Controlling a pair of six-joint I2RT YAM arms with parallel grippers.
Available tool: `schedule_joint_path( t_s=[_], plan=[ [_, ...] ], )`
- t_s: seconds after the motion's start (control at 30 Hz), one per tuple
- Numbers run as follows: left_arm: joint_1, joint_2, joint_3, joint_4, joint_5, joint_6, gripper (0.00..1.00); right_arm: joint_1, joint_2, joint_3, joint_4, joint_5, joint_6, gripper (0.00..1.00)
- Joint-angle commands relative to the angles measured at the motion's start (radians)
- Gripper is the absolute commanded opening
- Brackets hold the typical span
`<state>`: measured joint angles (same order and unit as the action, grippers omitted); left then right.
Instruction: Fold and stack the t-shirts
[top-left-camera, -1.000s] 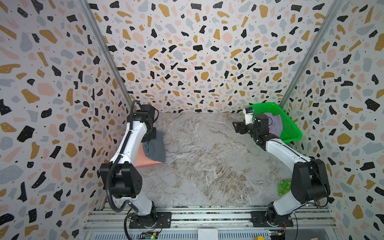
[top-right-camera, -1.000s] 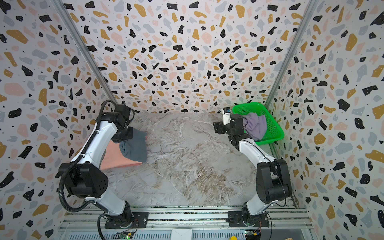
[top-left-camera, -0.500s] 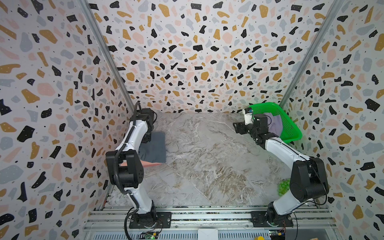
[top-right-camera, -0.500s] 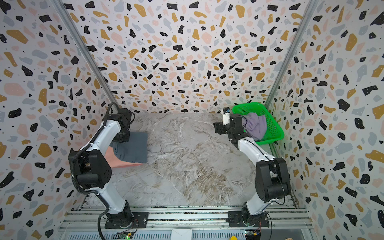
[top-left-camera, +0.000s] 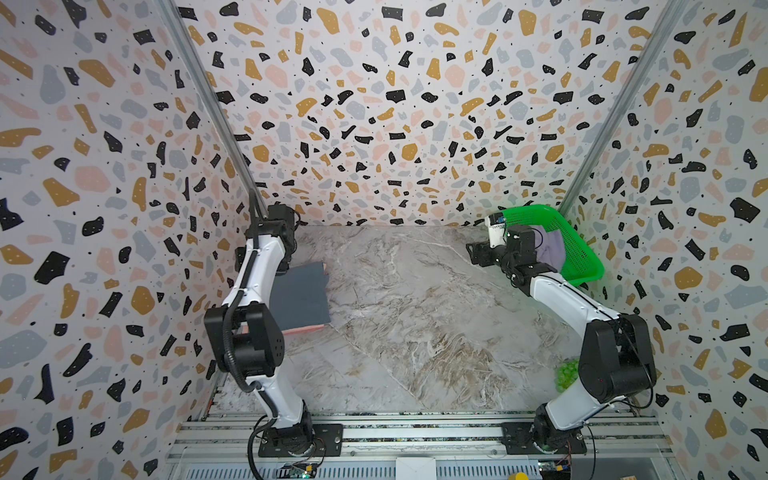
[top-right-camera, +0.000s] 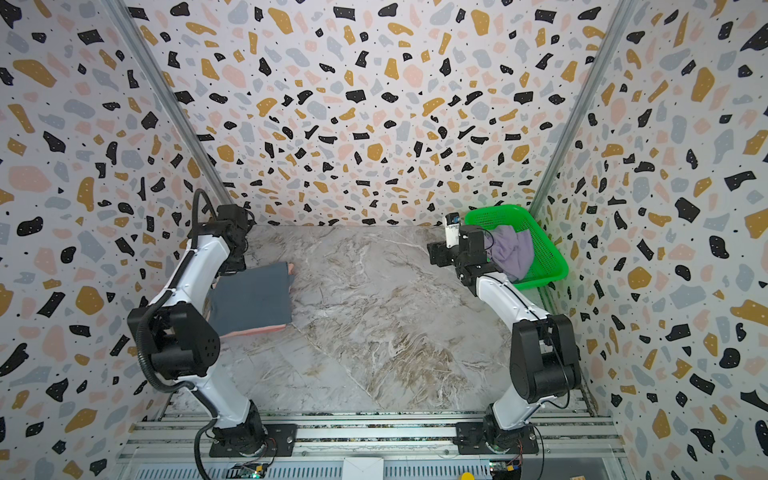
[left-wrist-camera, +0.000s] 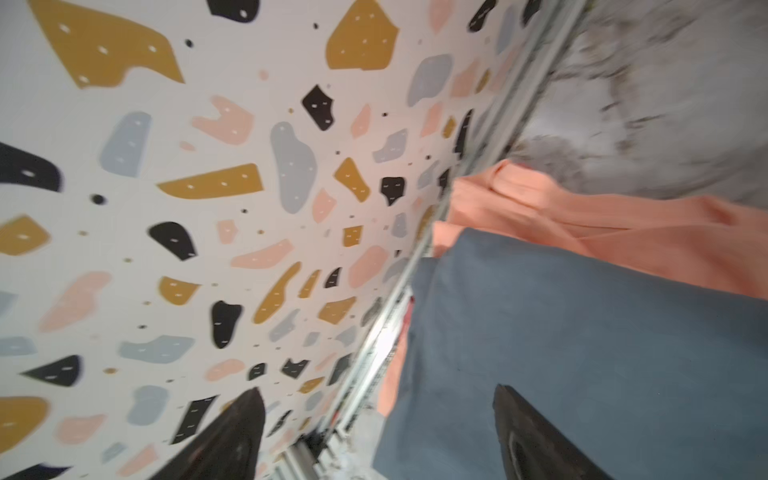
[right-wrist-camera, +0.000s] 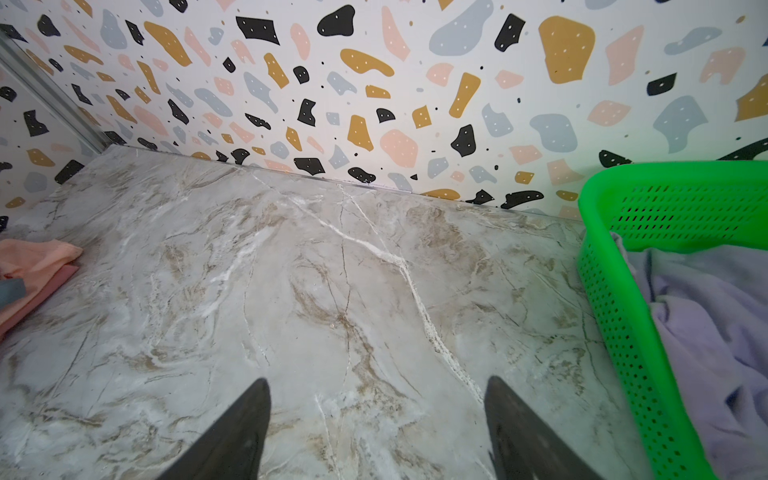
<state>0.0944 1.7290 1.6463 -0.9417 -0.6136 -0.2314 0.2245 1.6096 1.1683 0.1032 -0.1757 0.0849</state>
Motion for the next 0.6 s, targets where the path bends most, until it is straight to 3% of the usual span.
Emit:
schedule_joint_path(
  t_s=[0.0,0.07,0.13,0.2,0.3,0.47,0.57],
  plan=[
    [-0.008,-0.125,-0.166,0.24,0.443,-0.038,0.96,-0.002,-0.005,0.053,-0.022,0.01,-0.001,0.81],
    [-0.009,-0.201,-0.283,0.423,0.579,-0.093,1.0,-0.002,-0.01,0.053,-0.031,0.024,0.006,0.83],
    [-0.012,-0.276,-0.395,0.62,0.686,-0.171,1.0,-0.004,-0.021,0.044,-0.034,0.048,0.015,0.97],
    [-0.021,-0.344,-0.504,0.834,0.758,-0.241,1.0,-0.006,-0.037,0.027,-0.034,0.084,0.024,0.99],
    [-0.067,-0.399,-0.564,0.979,0.698,-0.229,1.0,-0.023,-0.075,-0.01,-0.034,0.131,0.057,0.99],
    [-0.31,-0.433,-0.591,1.054,0.368,-0.002,1.0,-0.086,-0.215,-0.166,0.022,0.234,0.143,0.99],
    [-0.372,-0.456,-0.707,1.206,0.261,0.042,1.0,-0.123,-0.281,-0.271,0.02,0.318,0.172,0.99]
  ],
)
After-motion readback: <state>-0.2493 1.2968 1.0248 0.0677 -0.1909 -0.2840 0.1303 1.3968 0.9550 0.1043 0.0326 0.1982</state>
